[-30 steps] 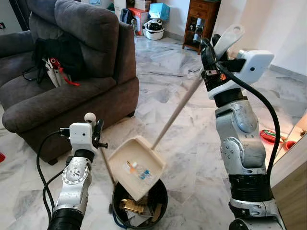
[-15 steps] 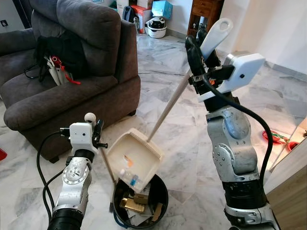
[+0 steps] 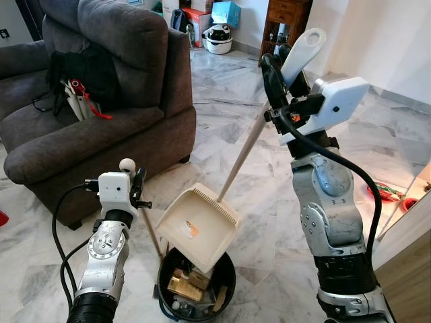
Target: Sweep floor
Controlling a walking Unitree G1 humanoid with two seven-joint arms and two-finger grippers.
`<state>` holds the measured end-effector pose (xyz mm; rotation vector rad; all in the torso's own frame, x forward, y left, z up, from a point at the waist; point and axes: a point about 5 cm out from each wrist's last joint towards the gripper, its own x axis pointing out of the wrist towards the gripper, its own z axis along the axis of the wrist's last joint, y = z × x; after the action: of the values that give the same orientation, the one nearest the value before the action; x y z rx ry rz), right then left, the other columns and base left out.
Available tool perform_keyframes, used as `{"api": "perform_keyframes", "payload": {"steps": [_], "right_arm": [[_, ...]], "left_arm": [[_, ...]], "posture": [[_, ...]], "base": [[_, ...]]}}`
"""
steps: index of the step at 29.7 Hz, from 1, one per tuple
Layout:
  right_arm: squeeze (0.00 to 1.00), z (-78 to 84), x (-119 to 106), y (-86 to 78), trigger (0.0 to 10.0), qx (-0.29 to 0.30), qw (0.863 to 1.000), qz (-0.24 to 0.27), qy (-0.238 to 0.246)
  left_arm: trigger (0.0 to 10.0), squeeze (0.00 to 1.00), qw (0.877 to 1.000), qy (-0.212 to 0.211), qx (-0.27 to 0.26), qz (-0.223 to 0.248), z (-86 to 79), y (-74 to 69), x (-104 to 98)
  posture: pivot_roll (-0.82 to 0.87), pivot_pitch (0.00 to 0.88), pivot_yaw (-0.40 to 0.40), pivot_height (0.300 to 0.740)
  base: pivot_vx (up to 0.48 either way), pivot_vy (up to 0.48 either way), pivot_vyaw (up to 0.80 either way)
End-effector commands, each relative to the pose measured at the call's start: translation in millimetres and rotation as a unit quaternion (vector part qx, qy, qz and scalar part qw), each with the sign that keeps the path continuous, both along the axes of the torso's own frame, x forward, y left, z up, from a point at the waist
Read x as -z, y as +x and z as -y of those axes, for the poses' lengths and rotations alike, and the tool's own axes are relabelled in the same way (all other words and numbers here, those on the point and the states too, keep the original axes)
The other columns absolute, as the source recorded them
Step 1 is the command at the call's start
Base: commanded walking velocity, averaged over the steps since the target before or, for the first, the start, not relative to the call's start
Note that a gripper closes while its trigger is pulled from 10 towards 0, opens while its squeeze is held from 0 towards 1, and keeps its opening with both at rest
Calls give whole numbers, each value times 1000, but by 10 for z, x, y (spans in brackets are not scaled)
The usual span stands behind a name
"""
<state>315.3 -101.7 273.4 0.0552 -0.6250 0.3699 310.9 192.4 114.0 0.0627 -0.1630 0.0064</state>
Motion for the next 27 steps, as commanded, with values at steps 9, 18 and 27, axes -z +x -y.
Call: {"api": "perform_keyframes", "payload": {"steps": [9, 18, 27], "right_arm": [[0, 398, 59, 133, 10000, 173, 984, -21, -19], [0, 677, 140, 133, 10000, 288, 957, -12, -28], [0, 942, 447, 125, 10000, 358, 931, -39, -54]], "left_arm": [[10000, 0, 1000, 7, 10, 16, 19, -8, -56], [10000, 0, 1000, 2, 15, 18, 42, -15, -53], [10000, 0, 1000, 2, 21, 17, 55, -31, -43]], "posture": [[-36, 0, -10, 740], [-37, 0, -8, 740], [-38, 0, -8, 740]], "base": [[0, 0, 0], [0, 0, 0], [0, 0, 0]]}}
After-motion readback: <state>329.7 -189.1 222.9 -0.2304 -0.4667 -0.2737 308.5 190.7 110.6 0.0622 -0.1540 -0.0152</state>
